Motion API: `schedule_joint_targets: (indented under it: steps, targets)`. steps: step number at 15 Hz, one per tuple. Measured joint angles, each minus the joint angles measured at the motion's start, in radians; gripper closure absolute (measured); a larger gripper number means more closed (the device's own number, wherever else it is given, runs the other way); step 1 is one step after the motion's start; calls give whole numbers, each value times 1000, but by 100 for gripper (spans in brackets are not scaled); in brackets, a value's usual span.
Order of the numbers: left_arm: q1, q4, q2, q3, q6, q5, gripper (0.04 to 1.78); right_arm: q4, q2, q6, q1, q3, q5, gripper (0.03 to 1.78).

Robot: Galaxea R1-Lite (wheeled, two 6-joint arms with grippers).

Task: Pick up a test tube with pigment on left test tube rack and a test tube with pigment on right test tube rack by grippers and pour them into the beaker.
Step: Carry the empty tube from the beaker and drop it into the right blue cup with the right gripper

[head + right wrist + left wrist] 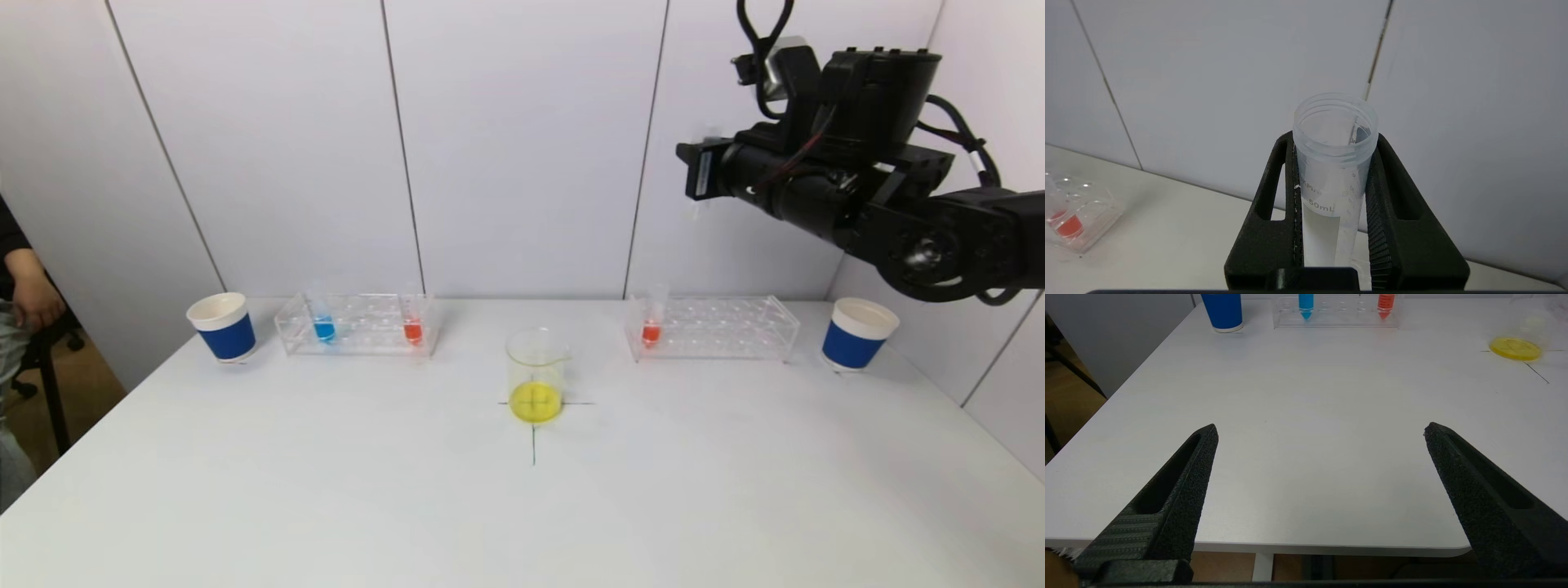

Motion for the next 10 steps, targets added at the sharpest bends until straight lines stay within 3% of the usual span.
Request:
schedule_joint_targets:
  steps: [4, 7, 10]
  targets:
    - [0, 0, 0, 0, 0, 0, 6, 124, -50, 60, -143, -9, 0, 132]
    - [0, 0, 0, 0, 0, 0, 6, 129, -58, 73, -258, -10, 17, 132]
    - [0, 0, 0, 0, 0, 0, 6, 119, -42, 83, -363, -11, 69, 132]
